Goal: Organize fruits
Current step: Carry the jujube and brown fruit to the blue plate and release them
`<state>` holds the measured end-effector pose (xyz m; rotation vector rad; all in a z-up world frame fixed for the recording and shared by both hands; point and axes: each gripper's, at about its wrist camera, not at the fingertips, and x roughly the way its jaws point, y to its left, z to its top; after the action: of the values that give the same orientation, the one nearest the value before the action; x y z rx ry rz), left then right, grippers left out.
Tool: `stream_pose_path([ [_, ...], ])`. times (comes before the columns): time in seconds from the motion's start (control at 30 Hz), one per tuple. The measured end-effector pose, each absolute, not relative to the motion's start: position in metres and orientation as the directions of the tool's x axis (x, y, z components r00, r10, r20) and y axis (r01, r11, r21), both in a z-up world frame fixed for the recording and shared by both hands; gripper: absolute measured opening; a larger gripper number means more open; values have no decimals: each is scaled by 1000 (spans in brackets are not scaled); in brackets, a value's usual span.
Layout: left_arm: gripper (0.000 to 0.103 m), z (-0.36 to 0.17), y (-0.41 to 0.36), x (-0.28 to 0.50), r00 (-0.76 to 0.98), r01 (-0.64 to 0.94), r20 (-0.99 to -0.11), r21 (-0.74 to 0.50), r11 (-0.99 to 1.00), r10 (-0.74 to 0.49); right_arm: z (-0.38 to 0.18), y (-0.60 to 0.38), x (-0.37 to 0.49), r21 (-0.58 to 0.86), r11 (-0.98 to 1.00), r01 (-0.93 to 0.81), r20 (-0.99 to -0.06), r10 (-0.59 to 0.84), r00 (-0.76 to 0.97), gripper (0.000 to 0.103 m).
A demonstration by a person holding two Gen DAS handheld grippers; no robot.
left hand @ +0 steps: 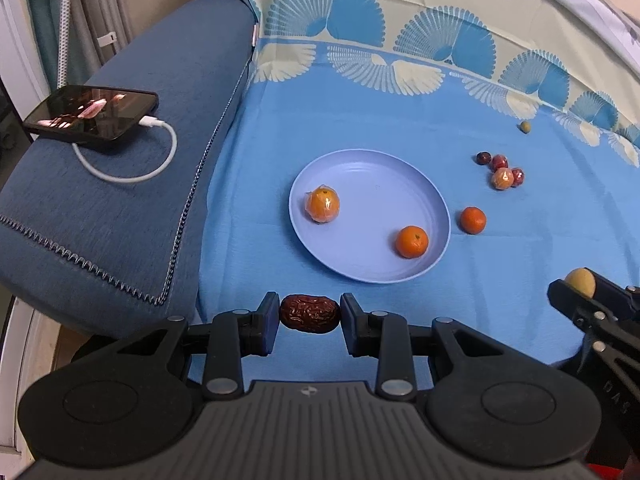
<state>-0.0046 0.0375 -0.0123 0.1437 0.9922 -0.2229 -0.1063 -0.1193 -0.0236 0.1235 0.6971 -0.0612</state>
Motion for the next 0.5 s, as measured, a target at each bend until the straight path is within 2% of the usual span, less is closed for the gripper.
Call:
stream_pose_path([
  [0.5, 36, -36, 7, 76, 476, 263, -875, 38, 964, -95, -54, -120, -29, 130, 991, 29, -691, 70, 719, 30],
])
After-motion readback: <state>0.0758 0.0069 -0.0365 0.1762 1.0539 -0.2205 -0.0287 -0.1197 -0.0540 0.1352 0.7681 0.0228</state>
